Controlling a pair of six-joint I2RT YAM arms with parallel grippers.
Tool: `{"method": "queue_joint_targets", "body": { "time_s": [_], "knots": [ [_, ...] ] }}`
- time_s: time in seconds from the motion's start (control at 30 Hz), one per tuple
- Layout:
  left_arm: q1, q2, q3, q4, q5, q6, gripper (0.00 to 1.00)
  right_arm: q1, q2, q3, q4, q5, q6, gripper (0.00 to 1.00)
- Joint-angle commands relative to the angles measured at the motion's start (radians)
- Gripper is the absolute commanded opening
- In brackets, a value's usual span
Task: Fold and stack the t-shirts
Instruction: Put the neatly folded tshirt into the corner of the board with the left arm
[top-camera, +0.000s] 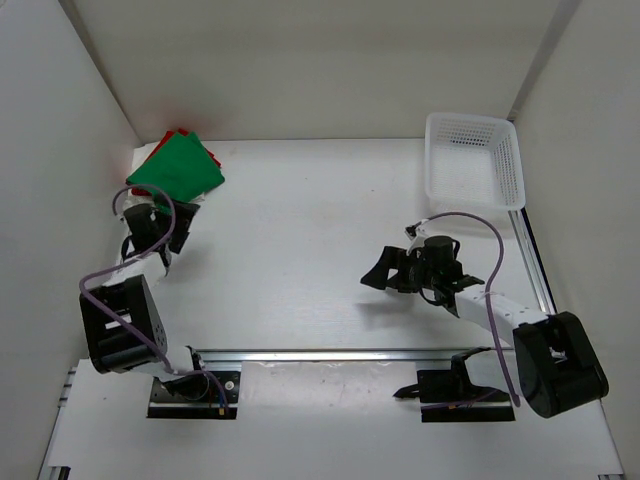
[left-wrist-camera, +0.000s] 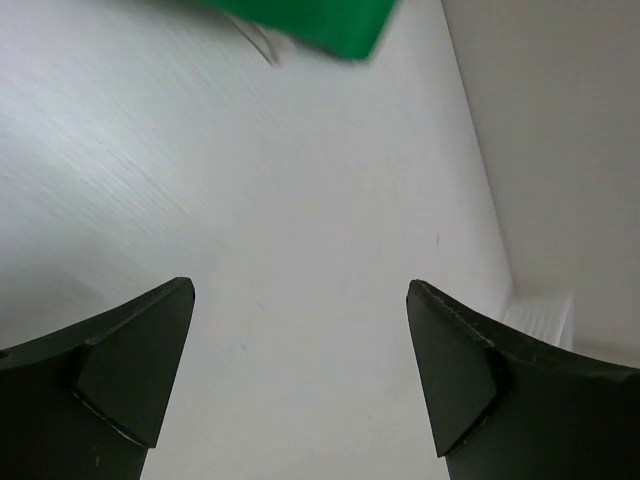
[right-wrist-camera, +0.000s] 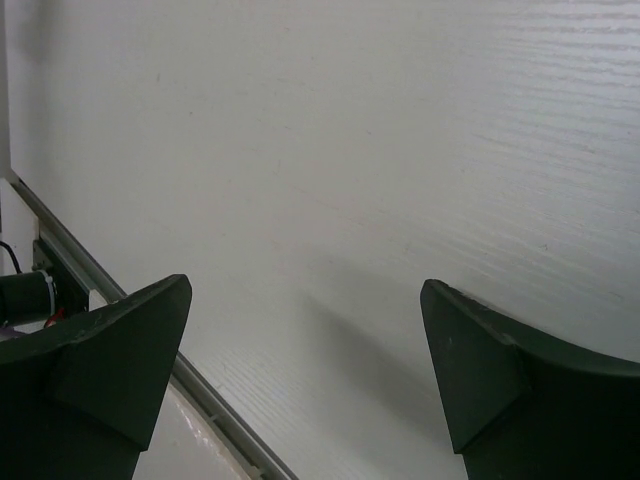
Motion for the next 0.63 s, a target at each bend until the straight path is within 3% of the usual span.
{"method": "queue_joint_targets", "body": {
  "time_s": [0.0, 0.17, 0.4, 0.6],
  "knots": [
    [-0.123, -0.089, 0.001, -0.046, 0.078, 0.114, 0.99, 0.020, -0.004, -0.006, 0.008, 0.043, -0.029, 0.99],
    [-0.436, -0.133, -0.033, -0.167, 0.058, 0.263, 0.99, 0.032, -0.041, -0.058, 0.017, 0.089, -0.041, 0.99],
    [-0.786, -0.325, -0.309, -0.015, -0.007, 0.225, 0.99, -0.003, -0.062, -0.141, 0.103, 0.063, -0.035, 0.99],
    [-0.780, -0.351, -0.252, -0.106, -0.012, 0.288, 0.98, 0.017, -0.093, -0.135, 0.072, 0.089, -0.053, 0.99]
  ]
}}
